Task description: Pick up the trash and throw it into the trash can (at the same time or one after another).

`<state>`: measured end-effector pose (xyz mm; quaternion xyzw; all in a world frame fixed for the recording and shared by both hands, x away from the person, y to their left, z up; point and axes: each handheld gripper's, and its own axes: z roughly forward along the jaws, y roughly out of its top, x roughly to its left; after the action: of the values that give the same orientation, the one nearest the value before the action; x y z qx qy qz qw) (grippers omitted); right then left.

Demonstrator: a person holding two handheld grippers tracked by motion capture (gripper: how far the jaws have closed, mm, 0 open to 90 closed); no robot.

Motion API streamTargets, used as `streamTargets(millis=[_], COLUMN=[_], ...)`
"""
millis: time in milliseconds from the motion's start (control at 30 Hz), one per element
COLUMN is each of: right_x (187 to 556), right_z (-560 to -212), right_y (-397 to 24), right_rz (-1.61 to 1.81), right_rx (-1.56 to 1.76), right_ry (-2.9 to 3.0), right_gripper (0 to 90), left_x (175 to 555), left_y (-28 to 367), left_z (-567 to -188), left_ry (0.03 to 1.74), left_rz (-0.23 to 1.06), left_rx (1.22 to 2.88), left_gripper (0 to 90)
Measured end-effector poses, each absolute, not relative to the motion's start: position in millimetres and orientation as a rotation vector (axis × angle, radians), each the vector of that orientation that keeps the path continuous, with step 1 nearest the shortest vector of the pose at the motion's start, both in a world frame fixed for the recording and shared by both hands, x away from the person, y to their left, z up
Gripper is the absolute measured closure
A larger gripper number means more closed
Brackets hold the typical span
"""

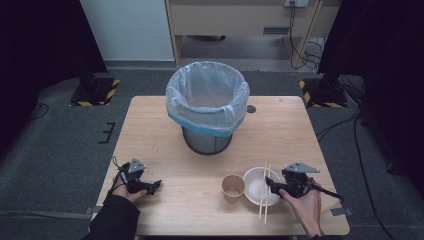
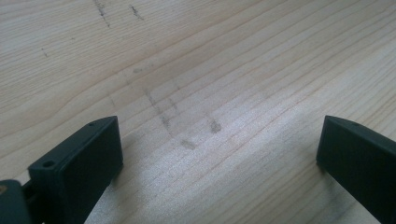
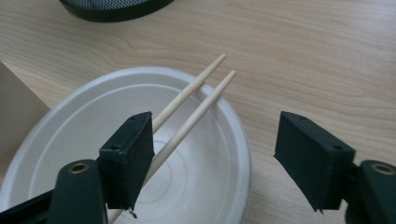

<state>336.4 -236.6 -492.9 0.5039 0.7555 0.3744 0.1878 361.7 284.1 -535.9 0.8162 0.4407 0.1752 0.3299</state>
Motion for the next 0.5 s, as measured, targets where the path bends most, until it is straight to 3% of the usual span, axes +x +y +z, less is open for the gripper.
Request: streamTargets(millis=[500], right_x=[330.6], right_z=[-486.6], right_y=[-228.5], right_rz=[1.034], right_rx=[1.386], right_ry=[2.181], right_gripper=[45.4], left_x=[361.6], left_y=[284.1], left_z=[-535.9], left_ry=[1.152], left_rz=[0.458], left_rx=[2.135], left_gripper=[0.0])
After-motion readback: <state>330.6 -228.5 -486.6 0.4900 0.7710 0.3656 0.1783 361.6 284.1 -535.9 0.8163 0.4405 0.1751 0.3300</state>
